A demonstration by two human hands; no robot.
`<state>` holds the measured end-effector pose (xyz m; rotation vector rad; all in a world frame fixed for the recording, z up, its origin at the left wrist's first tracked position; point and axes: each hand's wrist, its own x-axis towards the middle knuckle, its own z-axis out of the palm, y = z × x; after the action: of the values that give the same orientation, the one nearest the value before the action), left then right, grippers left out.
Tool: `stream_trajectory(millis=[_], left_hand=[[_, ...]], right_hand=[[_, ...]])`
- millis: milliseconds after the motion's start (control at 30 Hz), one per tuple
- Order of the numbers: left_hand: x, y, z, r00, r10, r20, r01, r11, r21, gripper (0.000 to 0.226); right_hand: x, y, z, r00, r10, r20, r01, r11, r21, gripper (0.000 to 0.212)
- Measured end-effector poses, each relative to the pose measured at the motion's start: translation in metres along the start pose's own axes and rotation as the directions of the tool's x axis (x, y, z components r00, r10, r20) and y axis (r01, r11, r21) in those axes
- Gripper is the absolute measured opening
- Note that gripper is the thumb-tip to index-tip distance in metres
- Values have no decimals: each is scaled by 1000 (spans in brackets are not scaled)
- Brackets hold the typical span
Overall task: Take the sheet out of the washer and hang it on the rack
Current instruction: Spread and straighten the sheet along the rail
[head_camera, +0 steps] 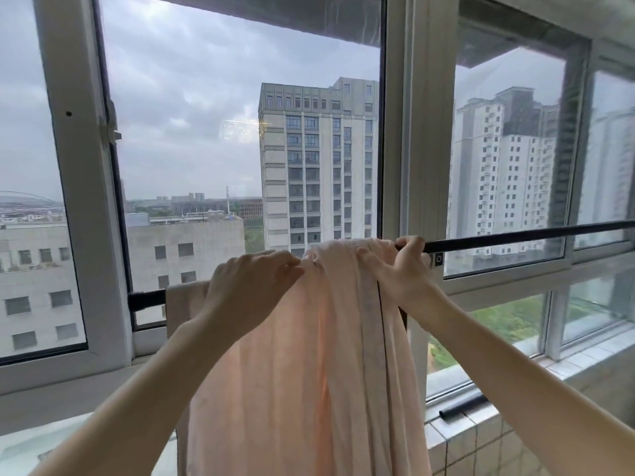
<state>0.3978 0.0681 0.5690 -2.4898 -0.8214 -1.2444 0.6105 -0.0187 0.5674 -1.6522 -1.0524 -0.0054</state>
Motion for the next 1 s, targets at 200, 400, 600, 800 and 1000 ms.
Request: stream_trajectory(millis=[200,400,600,800,1000], left_hand=[[-2,-8,4,996,-7,-87,11,999,43,26],[-4,-11,6,994,-1,-110,4,1000,22,29],[-3,-15,10,993,6,-120,0,999,50,40],[-5,-19,9,989,12,-144,-4,998,56,28],[-5,-19,12,986,25,-165,-13,997,70,26]], right_hand=[[-2,-7,9,996,-36,87,43,996,-78,73],[-4,-11,20,996,-83,32,84,996,-37,71],[-1,-17,16,953,-301,-36,295,948,-122,36],[28,-36,-6,921,-359,-152,344,931,-119,22],[65,-32,-37,904,-387,-183,341,909,-238,23]])
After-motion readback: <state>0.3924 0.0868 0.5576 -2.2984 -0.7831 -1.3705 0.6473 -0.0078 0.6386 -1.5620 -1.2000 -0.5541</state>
